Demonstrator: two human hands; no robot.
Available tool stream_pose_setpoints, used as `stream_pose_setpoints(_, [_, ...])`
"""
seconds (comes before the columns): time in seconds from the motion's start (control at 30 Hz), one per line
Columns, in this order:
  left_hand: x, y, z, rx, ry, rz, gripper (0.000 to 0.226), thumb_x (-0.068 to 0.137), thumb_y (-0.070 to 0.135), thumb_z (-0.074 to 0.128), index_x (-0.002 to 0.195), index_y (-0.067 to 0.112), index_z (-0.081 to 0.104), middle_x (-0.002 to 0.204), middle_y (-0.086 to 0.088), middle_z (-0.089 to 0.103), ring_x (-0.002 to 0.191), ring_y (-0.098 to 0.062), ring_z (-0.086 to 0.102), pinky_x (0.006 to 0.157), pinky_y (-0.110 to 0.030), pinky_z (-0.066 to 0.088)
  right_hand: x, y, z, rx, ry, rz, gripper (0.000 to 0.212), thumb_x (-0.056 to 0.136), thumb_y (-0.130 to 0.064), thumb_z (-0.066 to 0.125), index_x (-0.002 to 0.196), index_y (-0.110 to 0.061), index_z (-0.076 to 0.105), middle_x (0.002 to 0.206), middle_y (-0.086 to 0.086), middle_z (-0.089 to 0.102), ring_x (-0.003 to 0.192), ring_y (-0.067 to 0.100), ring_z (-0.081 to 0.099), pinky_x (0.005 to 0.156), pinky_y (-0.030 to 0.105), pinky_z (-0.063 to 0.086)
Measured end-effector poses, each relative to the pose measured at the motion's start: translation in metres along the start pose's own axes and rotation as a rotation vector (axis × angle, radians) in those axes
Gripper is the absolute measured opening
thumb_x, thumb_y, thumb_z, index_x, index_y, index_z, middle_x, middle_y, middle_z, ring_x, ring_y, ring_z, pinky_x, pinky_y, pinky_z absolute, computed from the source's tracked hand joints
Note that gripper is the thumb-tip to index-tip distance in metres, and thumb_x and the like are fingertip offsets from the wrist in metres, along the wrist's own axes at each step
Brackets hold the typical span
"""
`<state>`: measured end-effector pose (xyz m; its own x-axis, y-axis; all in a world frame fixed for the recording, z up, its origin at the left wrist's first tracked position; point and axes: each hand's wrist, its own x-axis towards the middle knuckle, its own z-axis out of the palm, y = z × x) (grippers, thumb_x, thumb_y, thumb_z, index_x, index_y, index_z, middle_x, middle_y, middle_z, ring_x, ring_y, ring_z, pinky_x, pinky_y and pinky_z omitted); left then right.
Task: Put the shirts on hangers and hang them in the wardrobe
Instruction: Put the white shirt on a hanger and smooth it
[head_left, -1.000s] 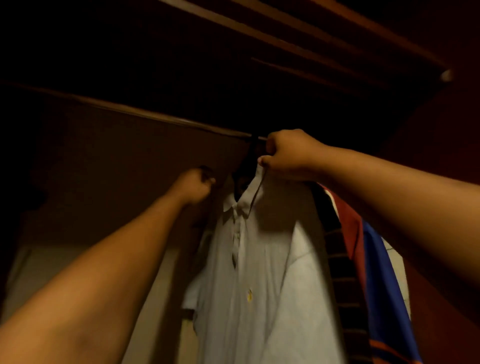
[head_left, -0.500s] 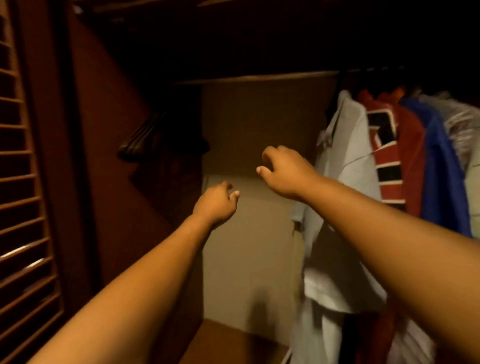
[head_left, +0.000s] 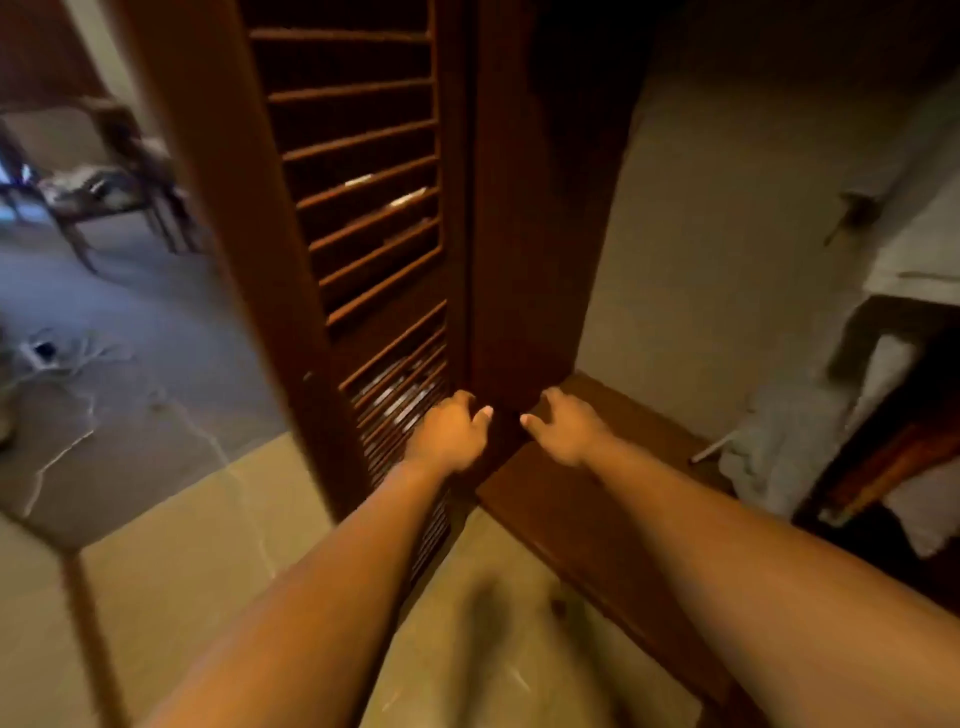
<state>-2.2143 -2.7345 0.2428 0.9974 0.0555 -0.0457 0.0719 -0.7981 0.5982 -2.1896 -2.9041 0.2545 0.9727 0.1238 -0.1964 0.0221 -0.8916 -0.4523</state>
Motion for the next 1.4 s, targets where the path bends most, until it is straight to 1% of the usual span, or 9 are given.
stream_pose_setpoints(0.13, [-0.091,-0.096,0.006,-0.003,-0.019,-0.234,0.042,0.099,0.039,0.043,0.126,0.007,0.049,0.125,-0.017,0.059,0.116,-0.035,0.055,0.094,-0.039,0.046,-0.046,-0.044,0.105,-0.012,-0.205,-0.053,0.056,0.094,-0.048,0.048,0.138,-0.015,0.039,0.134,0.015,0.050,0.122,0.036,0.049,0.100,0.045,0.044])
stream_pose_setpoints(0.2, [-0.126,-0.135,-0.001,-0.015,0.008,-0.351,0.042,0.099,0.039,0.042,0.129,0.009,0.049,0.125,-0.015,0.060,0.115,-0.033,0.056,0.094,-0.038,0.047,-0.065,-0.069,0.145,0.003,-0.277,-0.108,0.054,0.094,-0.049,0.048,0.136,-0.016,0.041,0.132,0.014,0.050,0.120,0.035,0.049,0.099,0.046,0.044])
stream_pose_setpoints(0.3, [-0.159,-0.183,-0.016,-0.039,0.078,-0.491,0.047,0.099,0.038,0.042,0.137,0.010,0.044,0.134,-0.014,0.055,0.122,-0.030,0.052,0.099,-0.036,0.043,-0.084,-0.110,0.189,-0.001,-0.356,-0.181,0.056,0.096,-0.047,0.045,0.142,-0.016,0.037,0.140,0.013,0.044,0.127,0.033,0.044,0.104,0.045,0.041])
stream_pose_setpoints(0.43, [-0.173,-0.241,-0.041,-0.006,0.107,-0.585,0.051,0.099,0.040,0.042,0.140,0.010,0.041,0.137,-0.013,0.052,0.125,-0.029,0.050,0.101,-0.036,0.042,-0.081,-0.169,0.228,-0.024,-0.440,-0.248,0.062,0.097,-0.049,0.042,0.148,-0.017,0.029,0.148,0.011,0.036,0.133,0.032,0.040,0.107,0.045,0.038])
stream_pose_setpoints(0.5, [-0.167,-0.265,-0.054,0.019,0.139,-0.609,0.052,0.098,0.042,0.042,0.140,0.010,0.041,0.139,-0.011,0.051,0.126,-0.029,0.049,0.102,-0.041,0.042,-0.065,-0.196,0.242,-0.016,-0.461,-0.294,0.063,0.096,-0.050,0.043,0.148,-0.018,0.028,0.150,0.011,0.034,0.134,0.032,0.038,0.108,0.043,0.036])
stream_pose_setpoints(0.67, [-0.145,-0.306,-0.089,0.012,0.229,-0.669,0.054,0.098,0.042,0.042,0.143,0.014,0.035,0.141,-0.009,0.047,0.129,-0.027,0.044,0.104,-0.044,0.039,-0.015,-0.261,0.260,-0.023,-0.472,-0.387,0.063,0.097,-0.049,0.043,0.150,-0.020,0.024,0.153,0.010,0.030,0.135,0.031,0.037,0.106,0.042,0.037])
stream_pose_setpoints(0.93, [-0.069,-0.374,-0.142,-0.031,0.230,-0.706,0.054,0.099,0.043,0.041,0.144,0.014,0.035,0.144,-0.008,0.044,0.131,-0.026,0.042,0.106,-0.042,0.038,0.077,-0.348,0.288,-0.052,-0.510,-0.443,0.069,0.095,-0.049,0.045,0.151,-0.019,0.019,0.156,0.010,0.025,0.141,0.029,0.030,0.113,0.042,0.031])
stream_pose_setpoints(1.17, [0.036,-0.478,-0.208,-0.026,0.218,-0.682,0.054,0.099,0.041,0.042,0.144,0.013,0.034,0.145,-0.009,0.043,0.132,-0.026,0.039,0.107,-0.041,0.036,0.183,-0.439,0.338,-0.080,-0.512,-0.365,0.067,0.095,-0.049,0.045,0.151,-0.021,0.019,0.155,0.009,0.026,0.139,0.030,0.032,0.109,0.042,0.034])
stream_pose_setpoints(1.4, [0.141,-0.577,-0.288,0.026,0.110,-0.640,0.053,0.099,0.042,0.039,0.144,0.013,0.035,0.143,-0.010,0.043,0.131,-0.027,0.040,0.107,-0.043,0.036,0.283,-0.538,0.367,-0.049,-0.500,-0.268,0.067,0.096,-0.050,0.044,0.151,-0.021,0.019,0.155,0.009,0.026,0.139,0.030,0.031,0.109,0.041,0.032])
